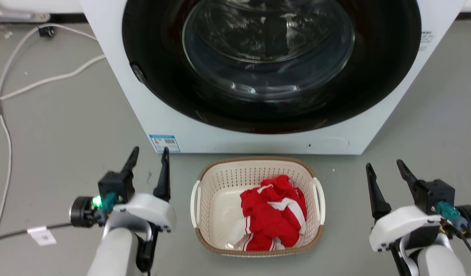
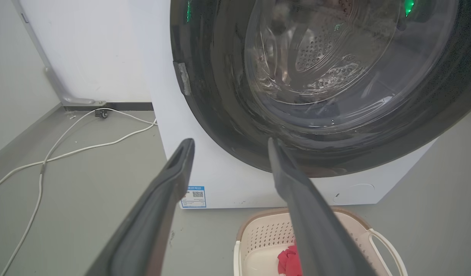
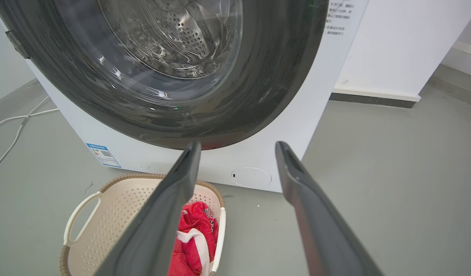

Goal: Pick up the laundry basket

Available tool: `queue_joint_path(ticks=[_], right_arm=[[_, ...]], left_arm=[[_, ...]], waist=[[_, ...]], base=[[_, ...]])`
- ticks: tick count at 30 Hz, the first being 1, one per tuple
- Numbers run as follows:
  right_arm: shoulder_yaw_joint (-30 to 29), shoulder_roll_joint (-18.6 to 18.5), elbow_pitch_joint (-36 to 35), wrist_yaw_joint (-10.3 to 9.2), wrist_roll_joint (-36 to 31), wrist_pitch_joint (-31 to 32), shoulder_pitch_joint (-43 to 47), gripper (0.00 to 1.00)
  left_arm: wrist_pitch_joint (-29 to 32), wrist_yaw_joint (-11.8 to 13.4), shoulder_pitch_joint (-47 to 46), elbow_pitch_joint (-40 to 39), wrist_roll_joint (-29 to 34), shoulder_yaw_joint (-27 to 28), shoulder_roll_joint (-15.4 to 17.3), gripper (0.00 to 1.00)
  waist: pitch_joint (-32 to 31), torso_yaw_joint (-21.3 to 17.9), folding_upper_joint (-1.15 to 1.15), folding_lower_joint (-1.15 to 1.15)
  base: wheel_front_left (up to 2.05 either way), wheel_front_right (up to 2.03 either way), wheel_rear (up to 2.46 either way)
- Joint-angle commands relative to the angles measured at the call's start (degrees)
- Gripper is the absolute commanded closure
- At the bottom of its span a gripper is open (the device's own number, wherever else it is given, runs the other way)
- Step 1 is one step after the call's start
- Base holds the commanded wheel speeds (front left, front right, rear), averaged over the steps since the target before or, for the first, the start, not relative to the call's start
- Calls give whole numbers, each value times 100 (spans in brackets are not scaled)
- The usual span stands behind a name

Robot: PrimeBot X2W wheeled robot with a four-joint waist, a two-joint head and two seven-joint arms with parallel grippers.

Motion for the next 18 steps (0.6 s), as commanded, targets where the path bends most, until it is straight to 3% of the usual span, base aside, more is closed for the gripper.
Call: queue_joint_path(ticks=[1, 18], right_arm=[[13, 18, 76, -4, -19, -4, -155, 0], [366, 16, 1914, -4, -17, 267, -2064, 0]], left_arm=[[11, -24, -166, 70, -54, 39, 35, 0], [407, -351, -2009, 1789, -431, -4, 387, 0]], waist=[[267, -47, 0, 0], [1868, -212, 0, 0]], base=[[0, 0, 0], [0, 0, 0]])
